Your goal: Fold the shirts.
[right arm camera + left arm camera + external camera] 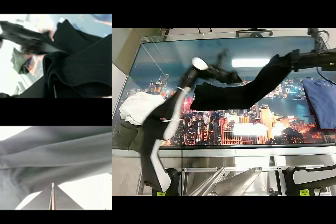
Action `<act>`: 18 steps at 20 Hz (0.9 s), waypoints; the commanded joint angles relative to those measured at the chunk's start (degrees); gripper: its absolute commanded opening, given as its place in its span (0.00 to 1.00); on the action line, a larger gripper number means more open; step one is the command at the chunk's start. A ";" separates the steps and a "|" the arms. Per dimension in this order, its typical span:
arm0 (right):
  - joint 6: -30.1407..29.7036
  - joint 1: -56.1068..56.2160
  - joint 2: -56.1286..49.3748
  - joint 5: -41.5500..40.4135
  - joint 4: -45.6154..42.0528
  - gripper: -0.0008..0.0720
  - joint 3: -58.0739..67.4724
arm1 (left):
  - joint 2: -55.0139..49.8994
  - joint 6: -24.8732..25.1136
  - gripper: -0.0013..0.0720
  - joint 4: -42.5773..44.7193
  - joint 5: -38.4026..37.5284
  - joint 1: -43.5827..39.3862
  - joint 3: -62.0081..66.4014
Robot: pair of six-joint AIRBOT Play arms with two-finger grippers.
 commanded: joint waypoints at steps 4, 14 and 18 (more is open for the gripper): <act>-0.09 26.27 -5.20 -31.58 0.42 0.04 0.04 | 24.35 2.82 0.05 -4.22 -9.92 22.34 -0.09; -13.60 53.02 -25.83 -64.39 15.10 0.73 0.04 | 36.72 8.26 0.06 -4.35 -10.56 40.00 -14.40; -11.61 41.94 -19.54 -49.64 9.79 0.62 0.04 | 36.72 8.50 0.06 -5.88 -11.82 40.83 -16.48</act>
